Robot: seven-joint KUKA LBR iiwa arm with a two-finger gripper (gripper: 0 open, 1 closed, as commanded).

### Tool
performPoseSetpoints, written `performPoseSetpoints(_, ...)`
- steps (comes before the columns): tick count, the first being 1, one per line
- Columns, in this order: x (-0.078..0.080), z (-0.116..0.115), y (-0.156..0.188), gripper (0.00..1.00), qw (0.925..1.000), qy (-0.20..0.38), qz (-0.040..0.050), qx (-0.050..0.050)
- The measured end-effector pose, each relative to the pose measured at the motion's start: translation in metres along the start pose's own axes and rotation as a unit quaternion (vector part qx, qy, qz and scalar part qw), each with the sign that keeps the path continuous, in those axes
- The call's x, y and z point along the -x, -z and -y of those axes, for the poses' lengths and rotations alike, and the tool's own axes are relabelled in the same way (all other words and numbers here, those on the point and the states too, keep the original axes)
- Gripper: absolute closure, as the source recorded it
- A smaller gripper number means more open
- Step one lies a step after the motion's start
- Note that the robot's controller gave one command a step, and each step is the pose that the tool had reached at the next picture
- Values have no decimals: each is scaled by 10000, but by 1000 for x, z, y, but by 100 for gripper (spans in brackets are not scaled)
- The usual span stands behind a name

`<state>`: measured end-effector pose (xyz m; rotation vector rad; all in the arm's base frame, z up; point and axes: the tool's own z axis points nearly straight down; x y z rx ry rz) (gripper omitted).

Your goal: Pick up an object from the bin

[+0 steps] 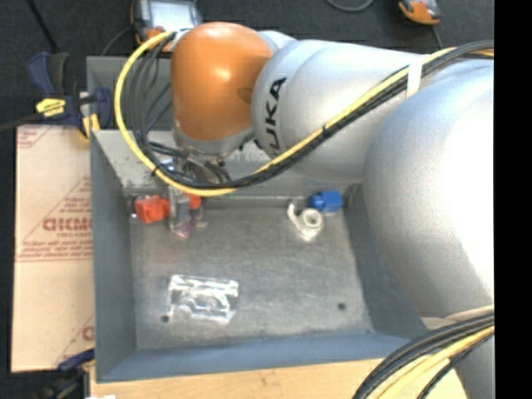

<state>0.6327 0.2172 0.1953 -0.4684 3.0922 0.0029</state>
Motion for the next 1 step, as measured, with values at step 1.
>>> performPoseSetpoints(1, -51, 22, 146, 100, 9997, 249, -4, -10)
